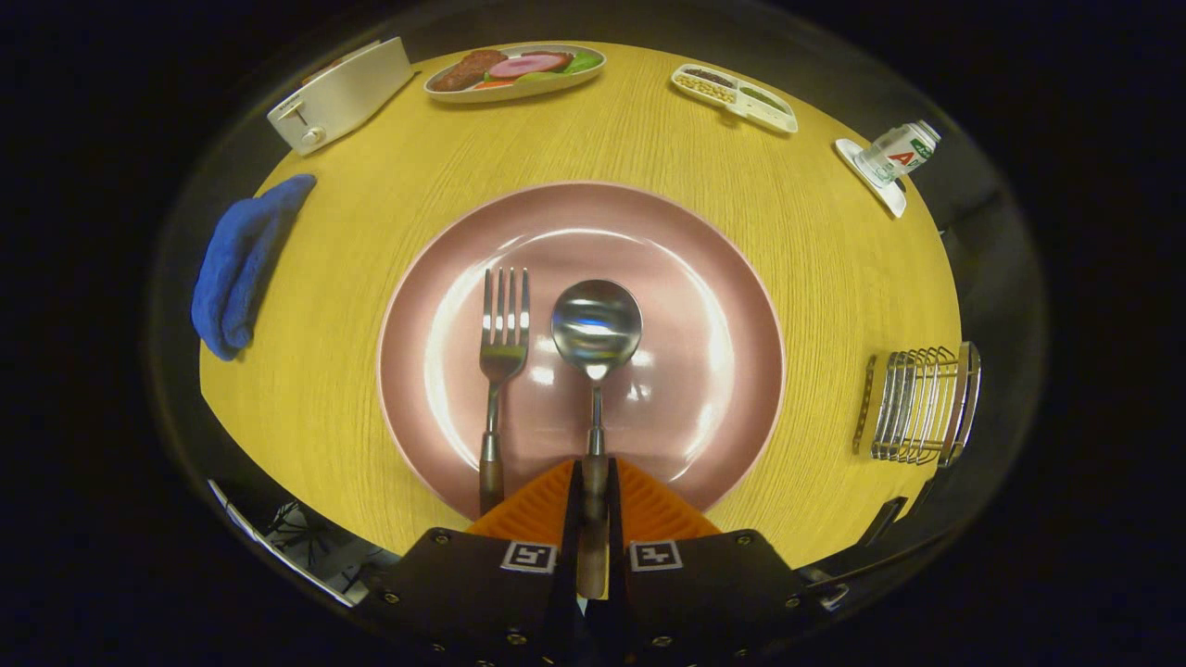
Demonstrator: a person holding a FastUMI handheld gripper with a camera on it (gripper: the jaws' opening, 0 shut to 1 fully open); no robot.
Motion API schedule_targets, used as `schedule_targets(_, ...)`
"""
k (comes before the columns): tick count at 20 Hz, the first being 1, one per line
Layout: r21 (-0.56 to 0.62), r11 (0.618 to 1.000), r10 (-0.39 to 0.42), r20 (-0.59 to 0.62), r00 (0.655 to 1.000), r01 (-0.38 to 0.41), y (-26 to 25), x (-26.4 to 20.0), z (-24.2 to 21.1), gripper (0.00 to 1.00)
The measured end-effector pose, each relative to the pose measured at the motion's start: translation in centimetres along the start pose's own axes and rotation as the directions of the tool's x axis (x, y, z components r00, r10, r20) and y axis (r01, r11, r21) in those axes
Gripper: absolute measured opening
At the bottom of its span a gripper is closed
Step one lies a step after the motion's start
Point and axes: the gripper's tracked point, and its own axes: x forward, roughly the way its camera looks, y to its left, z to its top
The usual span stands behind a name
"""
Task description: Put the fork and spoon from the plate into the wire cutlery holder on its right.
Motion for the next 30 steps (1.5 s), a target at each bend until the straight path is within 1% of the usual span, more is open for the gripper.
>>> schedule_targets(1, 0.003, 1.0, 0.008, 0.01, 1.0, -0.008, 0.1, -1.4, -0.1, 0.14)
schedule_targets(2, 0.009, 1.0, 0.011, 0.01, 1.0, -0.011, 0.2, -0.5, -0.2, 0.1)
schedule_targets(6, 0.027, 0.999, -0.019, 0.028, 0.999, 0.018, -0.1, -1.9, 0.3, 0.1)
schedule_targets(11, 0.042, 0.994, -0.101, 0.063, 0.993, 0.098, -1.2, -4.5, 1.3, 0.1)
schedule_targets(16, 0.034, 0.984, -0.177, 0.086, 0.98, 0.175, -2.4, -6.9, 2.1, 0.1)
schedule_targets(19, 0.056, 0.974, -0.222, 0.098, 0.97, 0.218, -3.5, -9.2, 2.3, 0.1)
schedule_targets(21, 0.088, 0.967, -0.25, 0.113, 0.962, 0.241, -4.6, -10.8, 2.5, 0.1)
schedule_targets(26, 0.195, 0.934, -0.327, 0.132, 0.936, 0.299, -9.2, -14.9, 2.2, 0.1)
schedule_targets(30, 0.266, 0.903, -0.375, 0.111, 0.92, 0.336, -13.5, -16.3, 1.5, 0.1)
